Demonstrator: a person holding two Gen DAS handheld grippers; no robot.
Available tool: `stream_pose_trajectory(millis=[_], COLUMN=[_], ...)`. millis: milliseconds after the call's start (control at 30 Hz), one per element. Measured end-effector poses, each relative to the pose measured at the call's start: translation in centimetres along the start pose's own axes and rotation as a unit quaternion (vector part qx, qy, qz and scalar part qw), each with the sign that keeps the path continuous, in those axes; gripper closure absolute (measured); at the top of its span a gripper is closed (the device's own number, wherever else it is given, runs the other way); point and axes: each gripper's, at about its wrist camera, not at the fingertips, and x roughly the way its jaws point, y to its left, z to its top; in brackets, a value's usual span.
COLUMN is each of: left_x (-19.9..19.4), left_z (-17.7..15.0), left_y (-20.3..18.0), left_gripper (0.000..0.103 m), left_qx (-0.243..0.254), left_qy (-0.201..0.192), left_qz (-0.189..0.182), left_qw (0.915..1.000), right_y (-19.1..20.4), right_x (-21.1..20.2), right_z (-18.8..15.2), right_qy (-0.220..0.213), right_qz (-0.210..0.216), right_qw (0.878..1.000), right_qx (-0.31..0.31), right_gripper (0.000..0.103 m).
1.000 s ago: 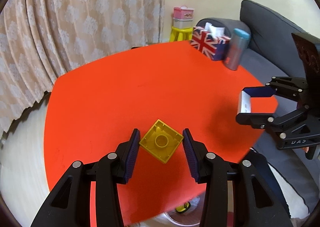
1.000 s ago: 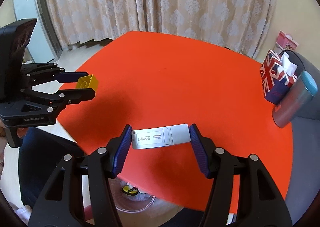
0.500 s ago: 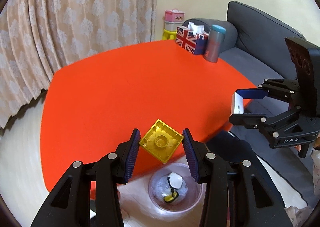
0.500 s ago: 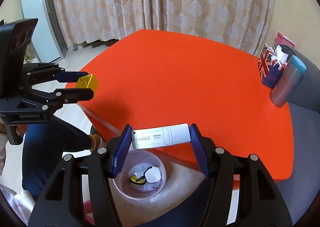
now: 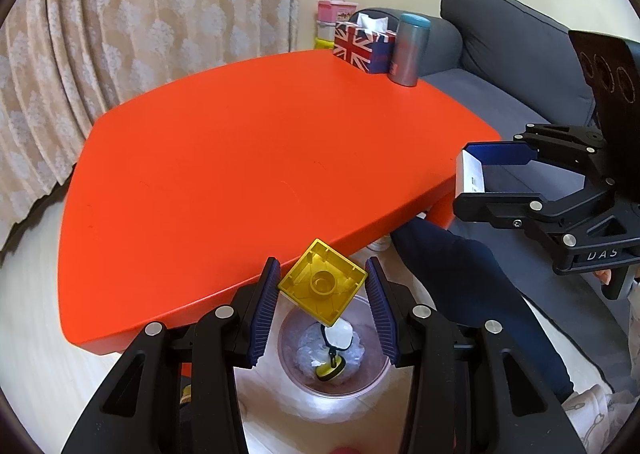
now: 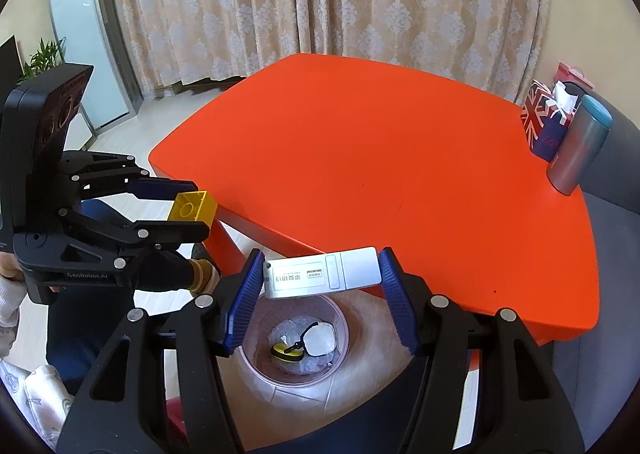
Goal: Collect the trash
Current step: 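Carry the yellow block over the wastebasket and open the left gripper while the right gripper carries the white box, then lower the white box over the wastebasket and open the right gripper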
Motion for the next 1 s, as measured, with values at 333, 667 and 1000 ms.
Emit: stream_pose_trajectory(millis=[333,667,1000], left_x=[-0.3,-0.6,-2.0], left_z=[0.2,0.0,0.1], left_y=[0.1,0.6,1.1], left_gripper=[0.009,0.007,0.007], left_qx=[-0.007,-0.017,-0.032], left_qy=[-0.021,-0.019,-0.034], left_qz=[-0.006,0.009,0.015], left_qw=[0.9997,0.9996,0.9988], right_y=[0.3,0.4,0.9], right_x=[-0.2,-0.6,-0.6], right_z=[-0.7,-0.4,0.2], right_qy=[-0.001,0.000,0.000], right_qz=[0.001,0.002,0.004], right_qw=[1.000,1.000,1.000], right_qx=[0.000,0.000,-0.004], right_gripper=[0.045,0.045,0.045])
